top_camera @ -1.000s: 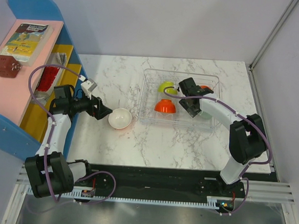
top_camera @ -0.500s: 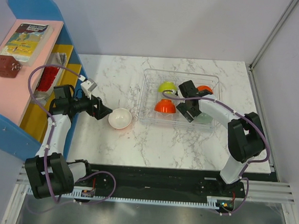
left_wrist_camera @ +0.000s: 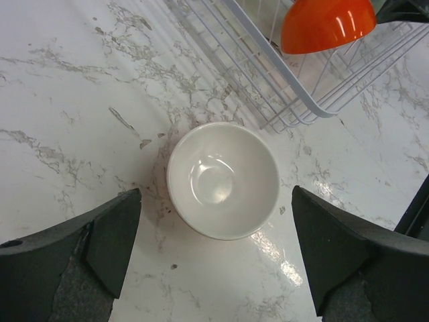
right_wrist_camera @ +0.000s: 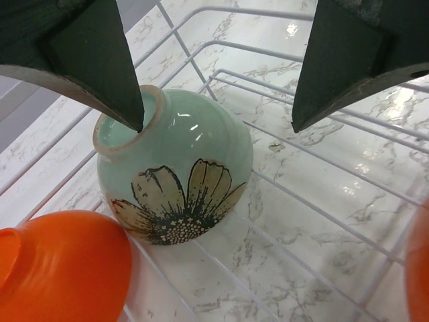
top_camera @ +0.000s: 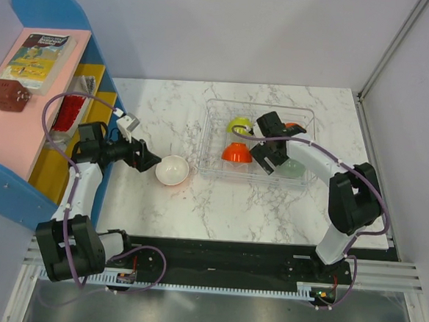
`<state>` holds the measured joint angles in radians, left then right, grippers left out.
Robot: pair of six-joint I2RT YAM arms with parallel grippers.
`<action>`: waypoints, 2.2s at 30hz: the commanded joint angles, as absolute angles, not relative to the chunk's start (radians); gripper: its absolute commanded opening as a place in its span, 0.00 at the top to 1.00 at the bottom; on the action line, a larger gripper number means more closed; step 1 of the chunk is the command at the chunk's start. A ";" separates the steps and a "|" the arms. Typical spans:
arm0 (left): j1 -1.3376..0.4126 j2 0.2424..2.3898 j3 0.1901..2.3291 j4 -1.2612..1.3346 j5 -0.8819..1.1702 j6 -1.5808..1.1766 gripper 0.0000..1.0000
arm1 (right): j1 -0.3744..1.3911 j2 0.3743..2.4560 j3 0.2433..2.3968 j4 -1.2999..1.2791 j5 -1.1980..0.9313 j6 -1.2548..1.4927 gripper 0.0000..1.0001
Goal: Load the bowls into the dish rack
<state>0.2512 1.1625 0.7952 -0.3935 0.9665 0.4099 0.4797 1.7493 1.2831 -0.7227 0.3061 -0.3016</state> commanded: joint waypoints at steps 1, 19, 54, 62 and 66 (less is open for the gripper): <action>0.258 1.207 0.837 -0.367 0.921 0.425 0.00 | 0.482 1.648 1.399 -0.791 0.230 -0.290 0.02; 0.189 1.453 0.854 -0.354 0.749 0.469 0.00 | 0.431 1.483 1.445 -0.766 0.014 -0.279 0.02; -0.021 1.364 0.948 -0.402 0.727 0.485 0.98 | 0.407 1.526 1.328 -0.698 -0.529 -0.195 0.02; -0.230 1.296 1.172 -0.509 0.813 0.486 0.98 | 0.382 1.600 1.367 -0.722 -0.990 -0.149 0.02; -0.311 1.330 1.250 -0.545 0.804 0.499 0.98 | 0.347 1.628 1.440 -0.729 -1.164 -0.115 0.02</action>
